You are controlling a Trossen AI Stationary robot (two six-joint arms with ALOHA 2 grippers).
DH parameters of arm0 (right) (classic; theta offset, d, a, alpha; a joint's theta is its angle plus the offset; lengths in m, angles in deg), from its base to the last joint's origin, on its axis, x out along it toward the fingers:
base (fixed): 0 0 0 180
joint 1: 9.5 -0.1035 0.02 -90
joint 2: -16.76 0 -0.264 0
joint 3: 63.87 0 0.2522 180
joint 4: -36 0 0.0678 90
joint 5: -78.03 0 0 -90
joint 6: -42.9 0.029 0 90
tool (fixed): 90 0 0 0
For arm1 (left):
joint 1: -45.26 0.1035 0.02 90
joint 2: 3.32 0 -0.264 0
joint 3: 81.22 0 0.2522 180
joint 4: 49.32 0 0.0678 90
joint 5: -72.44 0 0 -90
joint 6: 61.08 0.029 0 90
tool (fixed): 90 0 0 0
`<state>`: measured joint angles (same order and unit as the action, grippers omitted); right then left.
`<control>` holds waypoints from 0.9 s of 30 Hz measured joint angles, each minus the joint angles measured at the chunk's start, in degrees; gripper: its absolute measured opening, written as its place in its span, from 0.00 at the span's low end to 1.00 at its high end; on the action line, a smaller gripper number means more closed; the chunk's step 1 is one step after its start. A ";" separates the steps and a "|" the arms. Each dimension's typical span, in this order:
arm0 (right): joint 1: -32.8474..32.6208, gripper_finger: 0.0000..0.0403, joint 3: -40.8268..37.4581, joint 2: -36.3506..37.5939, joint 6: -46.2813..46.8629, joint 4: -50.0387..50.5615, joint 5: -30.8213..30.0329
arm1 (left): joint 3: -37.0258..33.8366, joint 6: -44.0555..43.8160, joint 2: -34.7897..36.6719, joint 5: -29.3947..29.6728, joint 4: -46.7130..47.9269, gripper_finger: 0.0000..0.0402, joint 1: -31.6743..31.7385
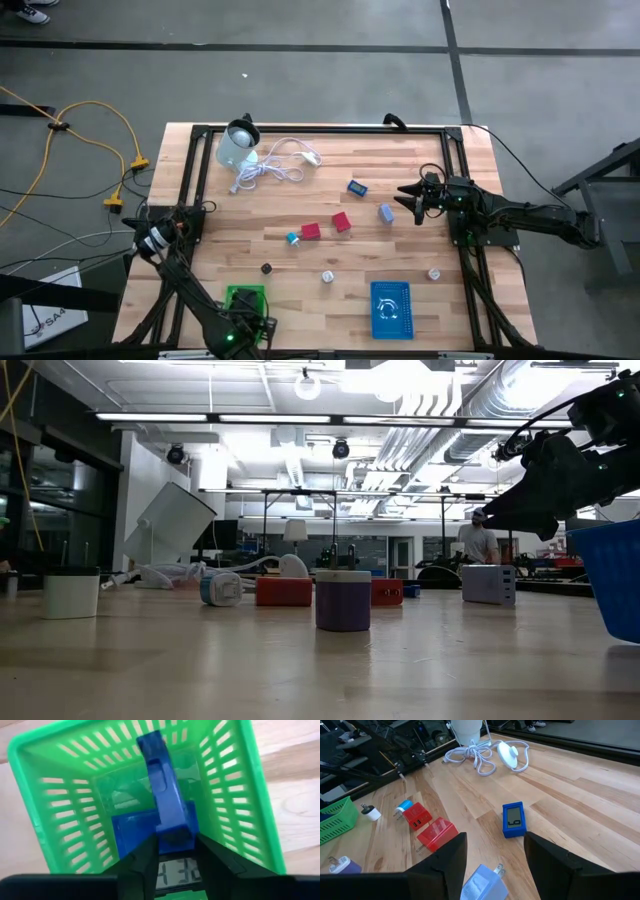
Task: Pick & Place Office items
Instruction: Put the left blue digital clock into the green bin, then put the blue digital clock into the green bin
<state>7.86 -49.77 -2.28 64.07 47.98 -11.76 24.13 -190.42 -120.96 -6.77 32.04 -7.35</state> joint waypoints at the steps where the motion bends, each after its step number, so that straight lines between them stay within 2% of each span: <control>1: 0.00 0.46 0.00 -0.02 0.00 0.00 -0.01 | 0.00 -0.09 0.00 0.00 -0.06 0.31 -0.12; 27: 0.01 0.46 0.00 0.00 0.00 0.00 0.00 | 0.07 -1.02 5.25 1.87 3.54 0.32 -0.19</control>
<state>7.87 -49.77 -2.28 64.07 47.98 -11.77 24.20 -191.44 -115.72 -4.91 35.58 -7.53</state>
